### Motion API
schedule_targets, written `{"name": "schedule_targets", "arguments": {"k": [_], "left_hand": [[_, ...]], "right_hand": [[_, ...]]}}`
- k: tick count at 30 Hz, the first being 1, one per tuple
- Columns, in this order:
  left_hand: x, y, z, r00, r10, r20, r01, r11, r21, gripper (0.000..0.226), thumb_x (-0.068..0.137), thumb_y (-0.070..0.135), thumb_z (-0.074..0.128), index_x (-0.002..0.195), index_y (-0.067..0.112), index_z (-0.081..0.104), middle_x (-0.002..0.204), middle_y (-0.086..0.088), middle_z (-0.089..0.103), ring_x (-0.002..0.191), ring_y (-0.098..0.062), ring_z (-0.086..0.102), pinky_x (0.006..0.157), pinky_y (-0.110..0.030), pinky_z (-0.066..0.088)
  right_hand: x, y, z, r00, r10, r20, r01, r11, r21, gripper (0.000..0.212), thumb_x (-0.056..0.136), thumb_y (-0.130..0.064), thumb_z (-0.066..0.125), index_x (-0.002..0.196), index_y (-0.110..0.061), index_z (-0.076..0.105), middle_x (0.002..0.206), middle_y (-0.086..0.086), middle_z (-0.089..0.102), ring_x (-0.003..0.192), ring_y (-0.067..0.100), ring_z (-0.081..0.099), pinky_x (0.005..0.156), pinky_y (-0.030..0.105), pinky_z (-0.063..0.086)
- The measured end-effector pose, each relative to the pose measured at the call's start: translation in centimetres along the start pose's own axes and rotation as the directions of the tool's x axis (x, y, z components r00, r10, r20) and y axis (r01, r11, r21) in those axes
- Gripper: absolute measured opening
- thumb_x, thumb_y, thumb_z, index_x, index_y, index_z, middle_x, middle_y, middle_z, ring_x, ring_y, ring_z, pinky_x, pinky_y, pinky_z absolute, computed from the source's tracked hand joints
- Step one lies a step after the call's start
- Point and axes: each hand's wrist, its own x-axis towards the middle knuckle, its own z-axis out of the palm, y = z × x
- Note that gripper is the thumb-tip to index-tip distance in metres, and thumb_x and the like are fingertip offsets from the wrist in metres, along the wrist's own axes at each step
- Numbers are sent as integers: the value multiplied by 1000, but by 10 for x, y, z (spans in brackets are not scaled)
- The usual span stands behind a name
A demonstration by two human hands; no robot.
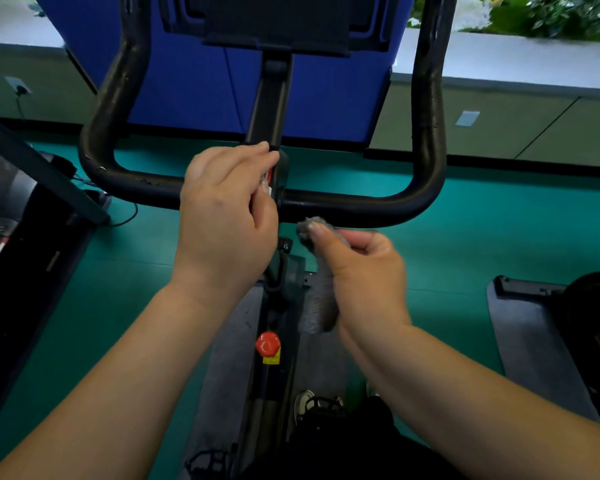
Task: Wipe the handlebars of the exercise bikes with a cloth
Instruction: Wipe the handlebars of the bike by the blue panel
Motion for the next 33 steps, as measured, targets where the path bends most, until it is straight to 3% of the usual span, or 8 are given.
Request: {"name": "schedule_targets", "arguments": {"k": [3,6,9,12,16,23,29,33], "left_hand": [[-1,4,-2,1000,-18,20,18,1000,14,34,90,8,48,119,9,65,122,-1,63,117,-23,53,107,-16,23],[0,15,-3,999,-37,-1,37,999,23,31,88,7,52,115,9,67,120,-1,63,116,-23,52,105,-13,22],[2,31,3,1000,3,26,-3,1000,11,28,87,11,54,111,12,70,117,2,64,113,-23,52,104,-27,33],[5,36,8,995,37,96,-39,999,13,26,87,17,56,109,17,71,112,6,66,110,-21,53,100,-41,39],[6,31,9,990,50,129,-54,998,30,24,88,20,55,106,19,71,109,7,67,108,-20,55,100,-37,37],[5,45,12,995,8,104,-14,998,55,22,87,19,56,101,21,72,106,8,68,107,-20,54,98,-38,36],[5,47,16,996,-13,90,4,995,100,22,86,19,55,98,21,73,104,9,68,103,-23,56,98,-42,38],[5,48,19,996,-30,79,21,993,113,23,86,17,54,97,20,74,104,7,69,100,-25,57,94,-50,40]], "right_hand": [[9,-6,-31,994,-66,-89,64,998,-25,25,71,-19,81,81,-15,58,76,0,67,67,9,65,67,26,53],[14,-6,-39,992,-75,-104,76,997,6,25,73,-18,80,80,-16,56,76,0,66,66,9,62,66,26,50],[15,-2,-36,997,-47,-67,49,999,22,24,75,-17,79,80,-15,55,75,2,65,63,8,61,58,22,49],[24,-7,-49,990,-89,-109,89,996,-1,22,75,-16,78,80,-15,57,78,2,66,68,11,62,63,24,50],[53,-25,-73,965,-140,-223,166,980,106,17,83,-13,71,86,-11,55,84,6,64,75,13,61,78,29,51],[40,-9,-69,991,-104,-81,109,992,59,19,83,-14,71,78,-16,53,77,1,63,71,10,60,69,26,49],[79,-45,-81,961,-233,-149,249,963,100,20,85,-9,69,77,-17,51,80,4,63,78,15,61,79,30,51],[58,-29,-86,967,-247,-67,240,966,-96,20,82,-17,72,77,-19,53,79,3,60,72,12,55,69,30,49]]}}
